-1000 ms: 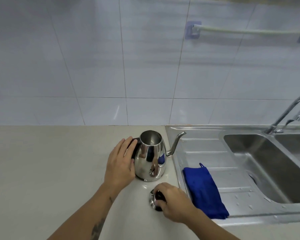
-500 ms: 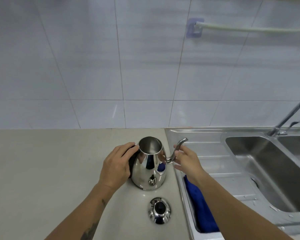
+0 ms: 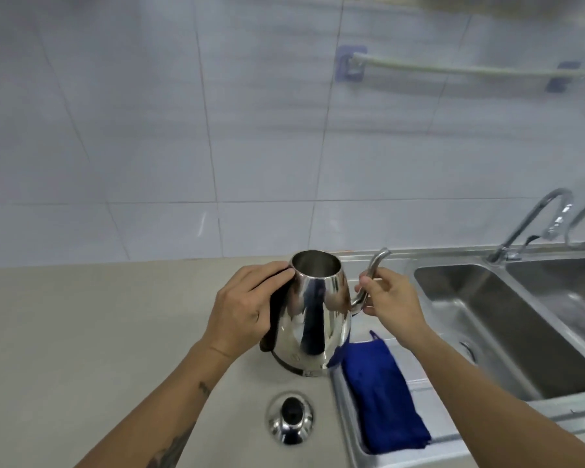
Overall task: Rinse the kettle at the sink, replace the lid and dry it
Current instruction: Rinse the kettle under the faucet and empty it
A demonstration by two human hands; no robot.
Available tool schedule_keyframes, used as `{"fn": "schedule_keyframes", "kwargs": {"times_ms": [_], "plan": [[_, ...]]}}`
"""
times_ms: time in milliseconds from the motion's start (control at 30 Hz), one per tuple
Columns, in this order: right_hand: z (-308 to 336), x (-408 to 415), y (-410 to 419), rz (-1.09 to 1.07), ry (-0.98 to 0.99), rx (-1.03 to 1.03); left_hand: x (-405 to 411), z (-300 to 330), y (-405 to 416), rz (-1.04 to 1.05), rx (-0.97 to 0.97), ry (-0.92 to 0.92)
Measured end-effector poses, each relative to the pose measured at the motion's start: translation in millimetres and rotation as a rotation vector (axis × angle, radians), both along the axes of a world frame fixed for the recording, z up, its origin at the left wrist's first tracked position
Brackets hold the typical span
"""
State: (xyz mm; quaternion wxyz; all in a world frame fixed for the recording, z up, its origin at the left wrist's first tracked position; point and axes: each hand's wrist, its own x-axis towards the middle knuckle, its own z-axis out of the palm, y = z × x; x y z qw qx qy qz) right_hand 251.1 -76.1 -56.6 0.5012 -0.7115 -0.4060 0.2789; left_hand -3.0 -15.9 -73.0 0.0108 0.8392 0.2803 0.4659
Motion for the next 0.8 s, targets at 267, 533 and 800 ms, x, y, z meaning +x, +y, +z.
{"fn": "schedule_keyframes", "kwargs": {"times_ms": [267, 533, 800], "plan": [[27.0, 78.7, -48.2, -0.126, -0.092, 0.083, 81.2, 25.6, -24.5, -0.036, 0.032, -0.039], [14.6, 208.1, -107.7, -0.119, -0.144, 0.107, 210.2, 31.9, -89.5, -0.07, -0.102, -0.087], [10.6, 356.6, -163.6, -0.025, -0.081, 0.062, 352.6, 32.3, -136.4, -0.129, -0.203, -0.17]]}}
